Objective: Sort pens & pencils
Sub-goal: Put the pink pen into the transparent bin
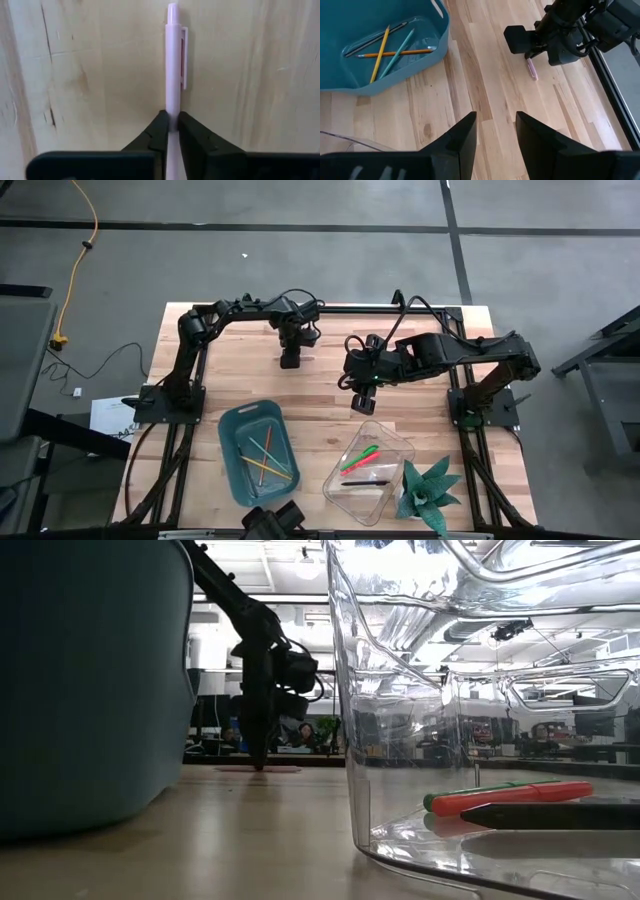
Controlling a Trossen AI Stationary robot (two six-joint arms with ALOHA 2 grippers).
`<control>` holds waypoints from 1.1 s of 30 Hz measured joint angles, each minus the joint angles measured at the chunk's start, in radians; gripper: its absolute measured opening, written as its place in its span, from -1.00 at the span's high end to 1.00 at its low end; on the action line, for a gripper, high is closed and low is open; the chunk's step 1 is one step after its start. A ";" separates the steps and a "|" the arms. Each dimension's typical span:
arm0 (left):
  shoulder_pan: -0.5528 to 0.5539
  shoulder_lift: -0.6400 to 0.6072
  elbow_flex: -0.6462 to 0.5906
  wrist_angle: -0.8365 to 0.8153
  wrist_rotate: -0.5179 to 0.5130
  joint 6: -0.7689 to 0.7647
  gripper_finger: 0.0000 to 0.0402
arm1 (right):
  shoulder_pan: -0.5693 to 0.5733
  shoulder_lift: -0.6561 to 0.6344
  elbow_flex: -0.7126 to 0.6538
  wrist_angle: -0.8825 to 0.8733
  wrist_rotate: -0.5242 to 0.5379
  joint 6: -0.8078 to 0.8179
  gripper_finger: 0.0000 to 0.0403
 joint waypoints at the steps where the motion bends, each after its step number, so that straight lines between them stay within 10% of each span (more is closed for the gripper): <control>1: -0.001 -0.002 0.000 -0.002 0.001 0.000 0.90 | 0.000 0.000 0.000 0.000 0.000 0.000 0.36; 33: -0.105 -0.138 -0.002 -0.043 -0.076 0.128 0.92 | 0.000 0.000 0.000 0.002 0.000 -0.008 0.36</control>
